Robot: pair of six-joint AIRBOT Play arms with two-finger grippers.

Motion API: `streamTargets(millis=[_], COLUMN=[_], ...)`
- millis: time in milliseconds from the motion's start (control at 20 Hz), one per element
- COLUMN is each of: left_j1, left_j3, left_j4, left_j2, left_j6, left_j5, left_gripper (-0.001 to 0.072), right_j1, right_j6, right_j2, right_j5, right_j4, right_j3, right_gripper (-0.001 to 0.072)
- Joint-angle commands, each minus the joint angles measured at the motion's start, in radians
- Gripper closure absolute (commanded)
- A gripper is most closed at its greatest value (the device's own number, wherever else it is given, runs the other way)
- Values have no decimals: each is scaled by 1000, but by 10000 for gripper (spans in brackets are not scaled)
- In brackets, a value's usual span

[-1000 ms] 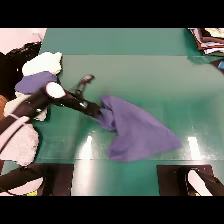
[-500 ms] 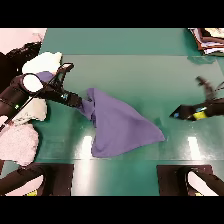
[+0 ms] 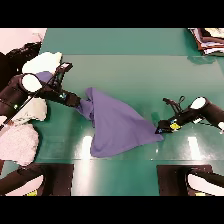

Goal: Fold the shirts.

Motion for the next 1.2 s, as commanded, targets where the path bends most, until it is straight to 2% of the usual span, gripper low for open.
streamTargets(millis=[0,150,300,550,700,800,950,1150], left_j1=[0,0,0,0,0,0,0,0], left_j3=[19,152,372,726,832,838,764,425], left_j4=[28,171,297,331,330,319,285,222], left_j2=[1,41,105,190,236,245,237,237], left_j6=[-4,-51,-52,-52,-52,-52,-52,-51], left_j5=[-3,-19,-36,-63,-64,-103,-220,-222], left_gripper=[685,685,685,684,684,684,684,684], right_j1=[37,-18,-106,-224,-277,-289,-277,-133], right_j6=[-12,8,27,27,27,28,45,52], right_j2=[2,112,243,385,434,451,438,417], right_j5=[-47,-11,-11,-71,-60,-49,51,97], right_j4=[-26,-59,-75,-75,-75,-73,-62,-69], right_j3=[25,182,431,809,932,941,908,677], right_gripper=[699,699,700,700,700,700,700,700])
